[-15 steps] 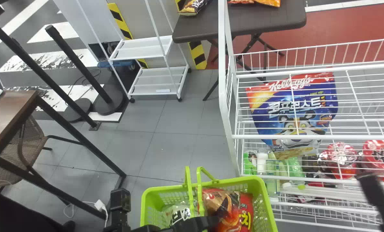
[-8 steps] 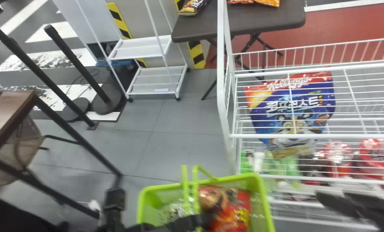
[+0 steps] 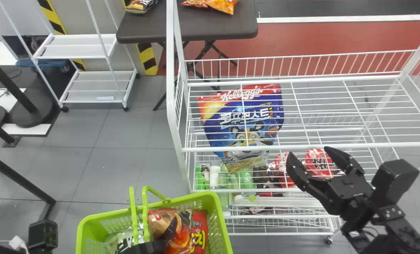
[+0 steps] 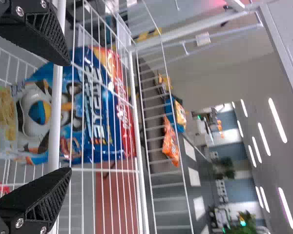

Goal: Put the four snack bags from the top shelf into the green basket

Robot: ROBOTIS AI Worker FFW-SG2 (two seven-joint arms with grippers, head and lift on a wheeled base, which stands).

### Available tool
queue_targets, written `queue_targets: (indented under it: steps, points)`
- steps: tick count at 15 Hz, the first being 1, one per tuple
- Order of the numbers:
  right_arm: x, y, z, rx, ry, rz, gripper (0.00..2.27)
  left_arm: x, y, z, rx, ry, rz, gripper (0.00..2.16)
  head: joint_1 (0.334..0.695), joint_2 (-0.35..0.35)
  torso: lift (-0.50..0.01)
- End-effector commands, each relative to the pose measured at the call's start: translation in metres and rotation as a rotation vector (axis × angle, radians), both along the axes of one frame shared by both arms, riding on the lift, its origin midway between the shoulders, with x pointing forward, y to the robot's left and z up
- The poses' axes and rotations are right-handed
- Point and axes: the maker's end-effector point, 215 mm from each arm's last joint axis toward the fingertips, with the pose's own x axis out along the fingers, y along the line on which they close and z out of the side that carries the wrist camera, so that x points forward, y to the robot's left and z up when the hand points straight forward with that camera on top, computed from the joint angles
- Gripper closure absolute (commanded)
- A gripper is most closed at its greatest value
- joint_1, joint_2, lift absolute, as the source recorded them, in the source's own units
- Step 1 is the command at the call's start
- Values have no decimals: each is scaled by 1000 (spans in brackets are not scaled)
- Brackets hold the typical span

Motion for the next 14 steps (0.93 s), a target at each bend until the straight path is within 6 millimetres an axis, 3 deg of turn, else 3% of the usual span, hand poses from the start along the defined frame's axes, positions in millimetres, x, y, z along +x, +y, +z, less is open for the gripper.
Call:
queue_targets:
  steps: [1,7,14]
  points:
    - [-1,-10,-6,-27,-32,-42,29,-1,-1,1,-13,-2,1,1892,695,39,0]
    - [-19,-18,-11,-55,-37,-72,33,-6,-4,2,-18,5,-7,1892,695,3,0]
    - [-23,-29,-10,-56,-34,-104,33,-9,-5,-1,-18,10,-7,1892,695,-16,0]
